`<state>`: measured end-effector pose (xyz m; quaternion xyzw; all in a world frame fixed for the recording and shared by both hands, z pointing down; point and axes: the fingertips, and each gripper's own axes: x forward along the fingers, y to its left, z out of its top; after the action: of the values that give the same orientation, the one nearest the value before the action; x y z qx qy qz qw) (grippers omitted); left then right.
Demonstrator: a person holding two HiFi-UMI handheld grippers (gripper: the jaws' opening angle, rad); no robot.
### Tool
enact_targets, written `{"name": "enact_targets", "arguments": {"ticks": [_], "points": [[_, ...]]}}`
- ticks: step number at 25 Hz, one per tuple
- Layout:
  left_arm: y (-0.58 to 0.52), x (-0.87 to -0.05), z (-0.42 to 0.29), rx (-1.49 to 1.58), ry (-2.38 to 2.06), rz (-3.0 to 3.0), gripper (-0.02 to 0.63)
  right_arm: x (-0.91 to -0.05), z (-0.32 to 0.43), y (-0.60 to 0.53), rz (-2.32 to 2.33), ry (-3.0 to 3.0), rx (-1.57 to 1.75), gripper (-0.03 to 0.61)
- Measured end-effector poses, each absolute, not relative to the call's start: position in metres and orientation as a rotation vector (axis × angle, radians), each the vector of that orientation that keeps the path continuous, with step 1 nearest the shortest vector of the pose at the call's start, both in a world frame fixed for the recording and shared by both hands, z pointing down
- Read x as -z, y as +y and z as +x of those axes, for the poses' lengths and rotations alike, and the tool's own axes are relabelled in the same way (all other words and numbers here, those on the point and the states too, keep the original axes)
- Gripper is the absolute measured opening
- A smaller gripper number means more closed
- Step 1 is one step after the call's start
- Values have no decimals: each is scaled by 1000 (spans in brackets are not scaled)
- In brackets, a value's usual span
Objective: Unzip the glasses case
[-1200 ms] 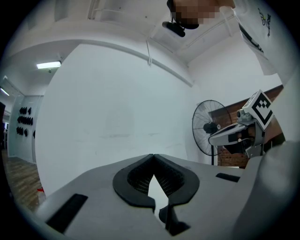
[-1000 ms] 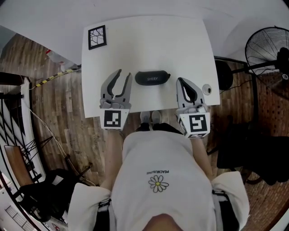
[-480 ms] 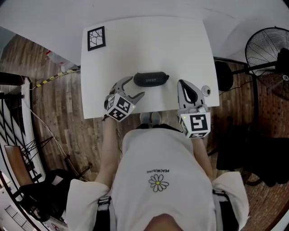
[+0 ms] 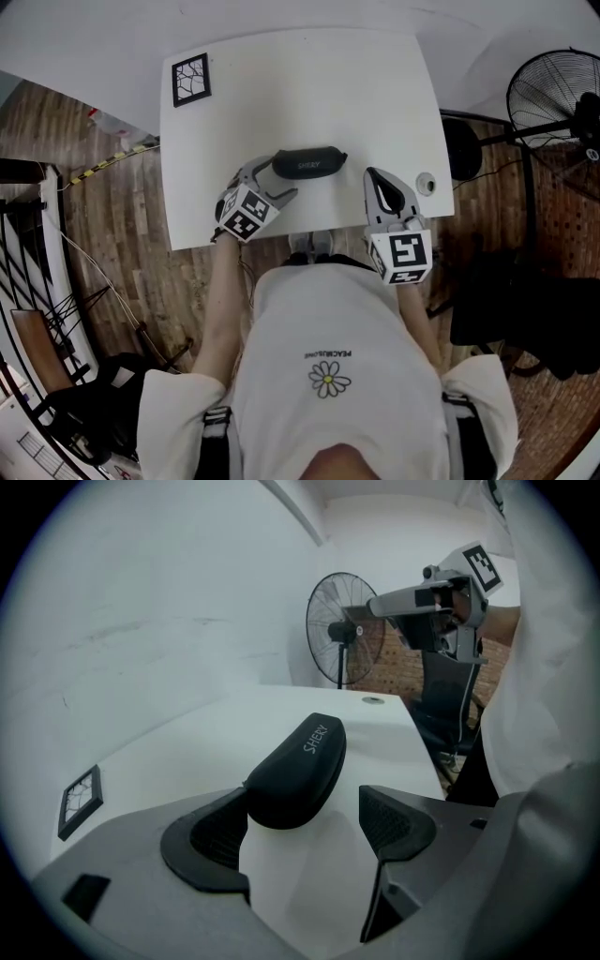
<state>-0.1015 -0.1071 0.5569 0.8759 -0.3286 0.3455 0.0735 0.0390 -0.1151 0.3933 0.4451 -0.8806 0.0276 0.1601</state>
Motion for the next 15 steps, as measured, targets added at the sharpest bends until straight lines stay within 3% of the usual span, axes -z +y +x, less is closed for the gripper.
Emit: {"name": "enact_targets", "arguments": {"ticks": [15], "points": [[-126, -562, -103, -1059, -1131, 2529, 346, -407, 35, -107, 1228, -2492, -116, 8]]}}
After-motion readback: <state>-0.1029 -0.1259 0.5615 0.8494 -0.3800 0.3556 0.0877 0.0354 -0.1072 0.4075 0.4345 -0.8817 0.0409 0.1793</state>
